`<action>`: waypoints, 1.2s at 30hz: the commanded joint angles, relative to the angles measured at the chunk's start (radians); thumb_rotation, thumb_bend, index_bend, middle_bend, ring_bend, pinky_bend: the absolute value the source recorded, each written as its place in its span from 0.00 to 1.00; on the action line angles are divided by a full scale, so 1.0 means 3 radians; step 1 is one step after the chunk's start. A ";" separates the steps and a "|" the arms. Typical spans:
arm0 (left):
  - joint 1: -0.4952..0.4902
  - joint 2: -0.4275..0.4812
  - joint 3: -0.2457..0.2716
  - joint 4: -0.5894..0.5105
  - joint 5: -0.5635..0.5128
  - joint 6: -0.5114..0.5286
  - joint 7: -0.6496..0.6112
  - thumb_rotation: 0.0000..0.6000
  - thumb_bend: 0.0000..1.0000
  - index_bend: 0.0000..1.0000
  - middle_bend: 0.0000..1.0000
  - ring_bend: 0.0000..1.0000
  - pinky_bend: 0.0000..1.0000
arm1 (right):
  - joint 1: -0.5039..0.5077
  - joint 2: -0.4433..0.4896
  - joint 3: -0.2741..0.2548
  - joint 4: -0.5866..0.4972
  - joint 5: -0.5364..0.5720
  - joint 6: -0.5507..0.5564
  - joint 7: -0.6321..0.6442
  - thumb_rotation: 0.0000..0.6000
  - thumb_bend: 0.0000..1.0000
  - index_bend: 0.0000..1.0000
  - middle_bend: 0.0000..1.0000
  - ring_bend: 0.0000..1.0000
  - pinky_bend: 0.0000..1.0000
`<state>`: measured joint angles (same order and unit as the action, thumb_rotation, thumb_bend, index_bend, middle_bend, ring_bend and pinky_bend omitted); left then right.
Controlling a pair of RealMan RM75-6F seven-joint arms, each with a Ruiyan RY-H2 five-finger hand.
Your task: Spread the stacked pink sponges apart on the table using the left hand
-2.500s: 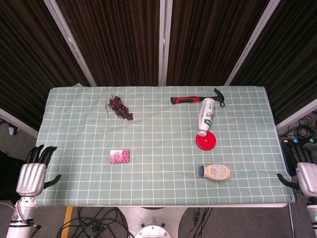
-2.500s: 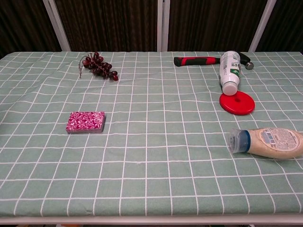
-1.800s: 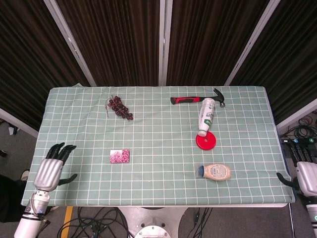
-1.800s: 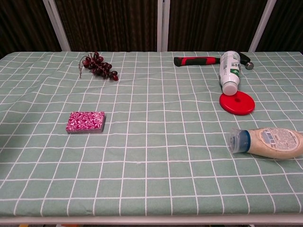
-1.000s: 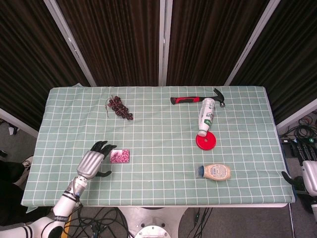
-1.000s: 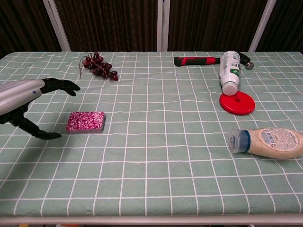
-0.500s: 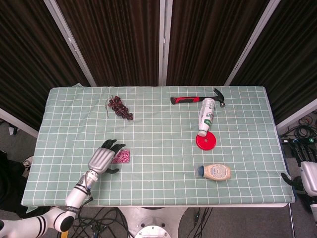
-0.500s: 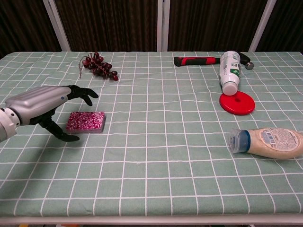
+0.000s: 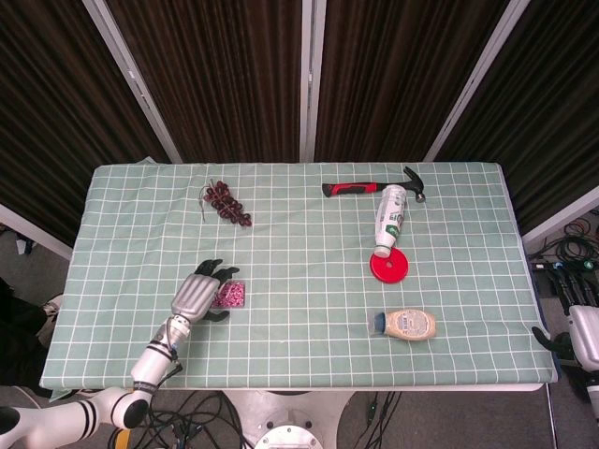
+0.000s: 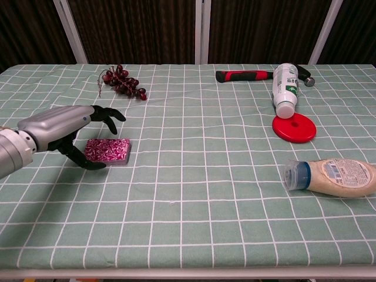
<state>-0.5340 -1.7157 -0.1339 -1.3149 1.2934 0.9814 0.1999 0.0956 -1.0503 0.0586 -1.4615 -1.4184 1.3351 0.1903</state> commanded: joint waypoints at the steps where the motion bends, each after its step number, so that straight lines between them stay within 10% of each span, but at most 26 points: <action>1: -0.0008 -0.0005 0.0007 0.0017 -0.0025 -0.0005 0.0011 1.00 0.21 0.18 0.29 0.08 0.09 | 0.0001 -0.0004 0.0001 0.0005 0.0002 -0.0003 0.0000 1.00 0.16 0.00 0.00 0.00 0.00; 36: -0.0095 -0.0115 0.0060 0.0216 -0.0058 0.0052 -0.0010 1.00 0.24 0.22 0.33 0.11 0.09 | 0.0012 -0.0016 0.0004 0.0038 0.0033 -0.0062 0.0031 1.00 0.16 0.00 0.00 0.00 0.00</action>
<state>-0.5619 -1.7502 -0.1151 -1.2503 1.2763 0.9969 0.1979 0.0993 -1.0551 0.0598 -1.4502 -1.4086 1.3165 0.1996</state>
